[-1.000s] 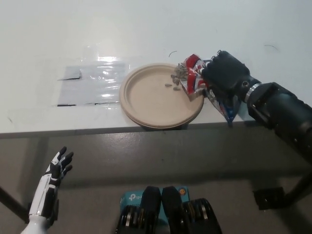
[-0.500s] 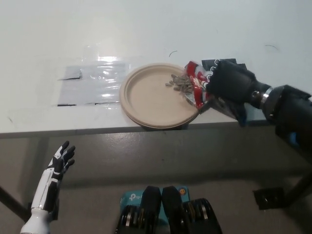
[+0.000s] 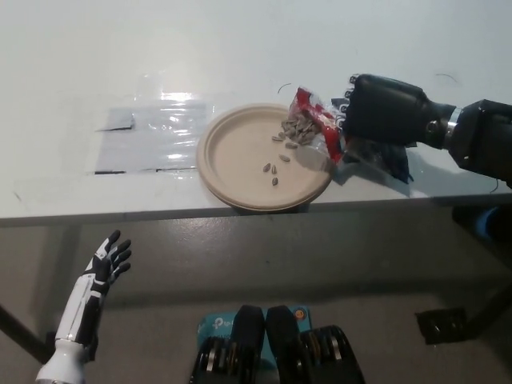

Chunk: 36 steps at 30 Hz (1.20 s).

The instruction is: The robot picks up a small bag of sunflower seeds on the right hand side and take it to the empty plate on the left hand side then pours some sunflower seeds on to the plate.

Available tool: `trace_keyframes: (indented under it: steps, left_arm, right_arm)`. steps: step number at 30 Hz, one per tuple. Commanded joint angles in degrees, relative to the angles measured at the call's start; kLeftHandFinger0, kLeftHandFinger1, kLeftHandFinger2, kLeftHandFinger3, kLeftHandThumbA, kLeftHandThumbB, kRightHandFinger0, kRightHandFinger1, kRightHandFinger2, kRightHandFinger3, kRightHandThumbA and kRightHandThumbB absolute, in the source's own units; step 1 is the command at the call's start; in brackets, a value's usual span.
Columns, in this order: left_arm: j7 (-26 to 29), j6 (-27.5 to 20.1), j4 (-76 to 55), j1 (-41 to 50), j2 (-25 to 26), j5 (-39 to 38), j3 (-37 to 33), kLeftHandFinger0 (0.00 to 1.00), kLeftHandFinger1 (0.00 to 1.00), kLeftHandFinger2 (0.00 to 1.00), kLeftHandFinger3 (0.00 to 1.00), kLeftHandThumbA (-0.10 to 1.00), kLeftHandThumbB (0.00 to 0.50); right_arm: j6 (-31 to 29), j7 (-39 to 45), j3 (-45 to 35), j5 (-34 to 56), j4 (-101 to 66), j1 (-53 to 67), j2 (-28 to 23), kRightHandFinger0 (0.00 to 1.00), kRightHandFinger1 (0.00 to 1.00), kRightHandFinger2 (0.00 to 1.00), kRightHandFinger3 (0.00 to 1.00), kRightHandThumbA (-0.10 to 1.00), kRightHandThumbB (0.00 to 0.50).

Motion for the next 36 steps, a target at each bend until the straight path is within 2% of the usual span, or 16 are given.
trace_keyframes:
  steps: [1,3,5,8,9,10,11,13,14,15,17,22,27,31,33,36]
  left_arm:
    - [-0.57,-0.94,-1.45,-0.26,1.00,0.89,-0.35,0.96,0.94,0.93,1.00,1.00,0.147]
    - [-0.76,-0.64,-1.74,-0.14,0.93,0.48,-0.37,0.96,0.94,0.93,1.00,1.00,0.147]
    - [-0.70,-0.76,-1.77,-0.08,0.95,0.54,-0.37,0.95,0.94,0.93,1.00,1.00,0.157]
    - [-0.79,-0.74,-1.83,0.16,0.63,0.02,-0.41,0.94,0.94,0.93,1.00,1.00,0.146]
    - [-0.68,-0.89,-1.87,0.36,0.67,0.20,-0.43,0.94,0.95,0.94,1.00,1.00,0.147]
    - [-0.65,-0.93,-1.94,0.52,0.76,0.24,-0.37,0.94,0.95,0.94,1.00,1.00,0.148]
    - [-0.54,-1.01,-2.12,0.69,0.83,0.39,-0.31,0.94,0.95,0.94,1.00,1.00,0.142]
    - [-0.49,-0.95,-2.17,0.61,0.84,0.26,-0.17,0.93,0.95,0.94,1.00,1.00,0.140]
    - [-0.42,-0.93,-2.26,0.63,0.81,0.36,-0.18,0.93,0.94,0.94,1.00,1.00,0.138]
    - [-0.31,-0.75,-2.42,0.72,0.70,0.42,-0.17,0.93,0.94,0.94,1.00,1.00,0.131]
    - [-0.03,-0.93,-2.30,0.80,0.50,0.77,-0.22,0.92,0.94,0.94,1.00,1.00,0.116]
    - [0.01,-1.21,-1.87,1.26,0.59,0.32,0.20,0.91,0.94,0.93,1.00,1.00,0.141]
    - [0.40,-1.05,-2.24,1.90,0.08,0.79,0.08,0.91,0.94,0.92,1.00,1.00,0.155]
    - [0.37,-0.99,-2.47,2.34,0.10,0.24,0.41,0.91,0.93,0.91,1.00,1.00,0.161]
    - [0.43,-1.36,-2.34,2.33,0.12,0.45,0.39,0.90,0.93,0.90,1.00,1.00,0.150]
    - [0.24,-1.13,-2.63,2.24,0.28,0.31,0.48,0.90,0.92,0.90,1.00,1.00,0.143]
  right_arm:
    - [-0.10,-5.13,-1.81,-0.56,1.41,-4.72,-0.36,0.00,0.00,0.01,0.02,-0.10,0.285]
    - [0.80,2.11,-5.54,3.35,-0.73,-2.60,0.06,0.00,0.00,0.09,0.28,-0.09,0.307]
    - [2.88,1.04,-8.19,4.51,0.32,-1.08,1.46,0.00,0.00,0.05,0.26,-0.05,0.360]
    - [2.35,0.25,-11.00,5.38,2.16,0.37,2.63,0.00,0.00,0.06,0.22,-0.03,0.362]
    - [2.74,1.25,-10.87,4.37,2.71,0.57,2.90,0.00,0.00,0.09,0.38,-0.04,0.382]
    - [2.69,1.05,-10.76,3.89,3.30,0.61,3.15,0.00,0.00,0.08,0.42,-0.04,0.382]
    - [2.46,1.03,-11.17,4.00,3.51,0.82,3.31,0.00,0.00,0.08,0.40,-0.06,0.364]
    - [2.10,0.43,-12.29,4.89,4.88,0.83,3.74,0.00,0.00,0.05,0.19,-0.08,0.338]
    - [1.95,0.20,-12.78,5.30,5.12,0.84,3.80,0.00,0.00,0.05,0.16,-0.08,0.334]
    - [-0.45,-0.13,-14.92,8.20,5.49,1.15,3.87,0.00,0.00,0.10,0.03,-0.10,0.319]
    - [-0.92,-1.85,-16.32,9.22,8.55,0.90,4.36,0.00,0.00,0.21,0.07,-0.10,0.337]
    - [0.71,-0.78,-15.99,7.71,10.77,1.22,4.38,0.00,0.00,0.41,0.03,-0.10,0.266]
    - [-1.23,-1.95,-18.57,10.53,11.99,2.02,4.31,0.00,0.04,0.45,0.12,-0.10,0.327]
    - [0.05,-4.57,-16.78,8.61,14.06,1.60,4.25,0.00,0.00,0.34,0.11,-0.10,0.349]
    - [0.04,-6.00,-15.88,7.89,14.74,1.49,3.60,0.00,0.00,0.35,0.05,-0.10,0.289]
    - [-0.36,-7.79,-14.70,7.45,15.95,0.92,2.86,0.00,0.00,0.42,0.11,-0.10,0.304]
